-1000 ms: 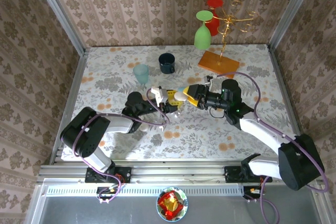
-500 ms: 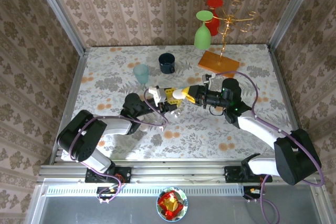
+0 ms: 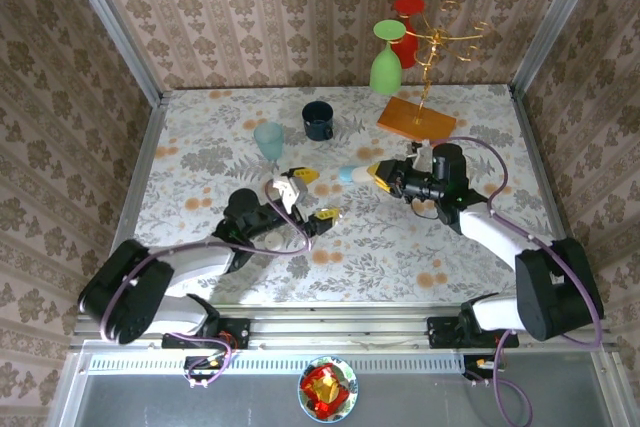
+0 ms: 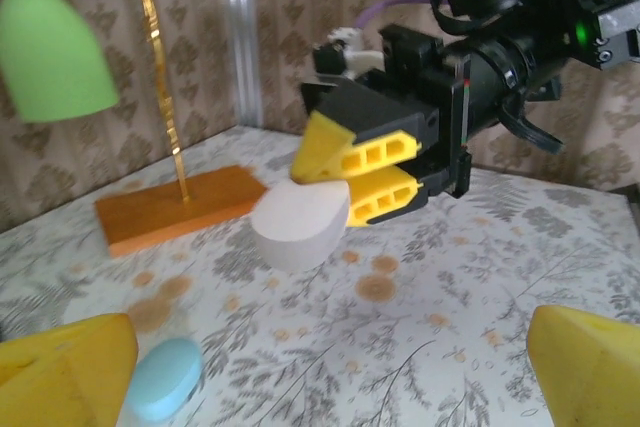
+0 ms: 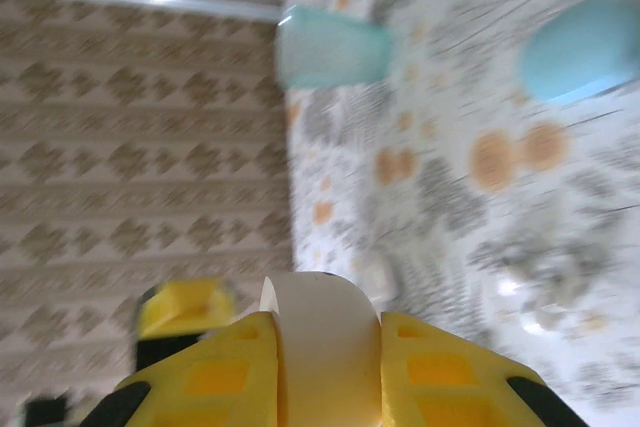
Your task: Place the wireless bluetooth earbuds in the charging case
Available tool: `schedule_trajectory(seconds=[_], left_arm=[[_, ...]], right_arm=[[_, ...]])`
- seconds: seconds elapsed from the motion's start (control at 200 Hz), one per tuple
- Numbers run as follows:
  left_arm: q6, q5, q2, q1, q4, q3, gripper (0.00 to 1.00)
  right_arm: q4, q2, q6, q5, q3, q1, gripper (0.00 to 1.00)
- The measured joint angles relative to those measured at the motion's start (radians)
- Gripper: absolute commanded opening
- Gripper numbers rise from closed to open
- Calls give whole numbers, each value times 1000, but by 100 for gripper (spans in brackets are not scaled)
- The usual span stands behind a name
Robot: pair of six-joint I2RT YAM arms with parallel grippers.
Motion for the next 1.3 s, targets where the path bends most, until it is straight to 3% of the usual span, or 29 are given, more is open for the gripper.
schedule_trajectory(seconds=[0.37,0.61,0.815,1.105,1.3], left_arm=[[31,-424,-287,-75,-595,-1,100],[-11,-612,-340,-87,-848,3,100],[-70,-655,-315,-43,-1012,50,100],[-176,-644,-178,81,-1192,171,100],[-217,-613,-94,150,-1275,220,92]], right_arm=[[-137,237,-174,166,20,-61,23],[-151,286,-219,204,22,-80,54],[-253,229,-286,268,46,-83,66],[-357,52,-367,328,74,-83,67],[-386,9,-382,342,74,-83,68]])
